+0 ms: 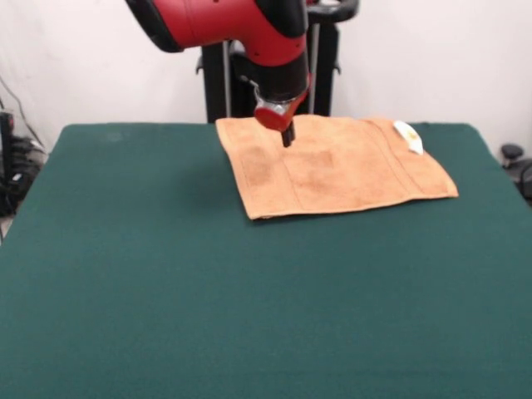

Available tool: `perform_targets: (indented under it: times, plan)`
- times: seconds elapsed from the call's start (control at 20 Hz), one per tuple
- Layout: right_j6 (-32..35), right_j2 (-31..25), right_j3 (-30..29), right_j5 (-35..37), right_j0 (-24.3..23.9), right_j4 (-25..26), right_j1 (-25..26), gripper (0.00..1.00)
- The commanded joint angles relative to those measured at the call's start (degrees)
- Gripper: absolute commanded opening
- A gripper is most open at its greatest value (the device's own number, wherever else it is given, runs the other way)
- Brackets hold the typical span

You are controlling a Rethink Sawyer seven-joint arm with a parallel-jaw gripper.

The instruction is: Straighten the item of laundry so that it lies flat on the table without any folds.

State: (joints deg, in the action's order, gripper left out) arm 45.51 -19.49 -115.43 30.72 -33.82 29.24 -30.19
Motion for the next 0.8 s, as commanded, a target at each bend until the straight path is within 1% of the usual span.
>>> perform_targets:
  times: [0.05,0.25,0.4,0.65,0.8]
  plan:
    - [-6.03,-6.73,-0.98,3.18,-5.62,4.13,0.41,0.0]
    - [-5.76,-7.87,2.0,6.67,-5.37,3.05,1.74,0.0]
    - [-6.01,-8.63,3.43,9.4,-5.52,2.66,1.78,0.0]
    - [-6.36,-9.93,5.58,13.92,-5.39,1.13,-0.14,0.0]
    - [-6.1,-10.81,5.88,14.37,-5.94,1.07,-0.6,0.0]
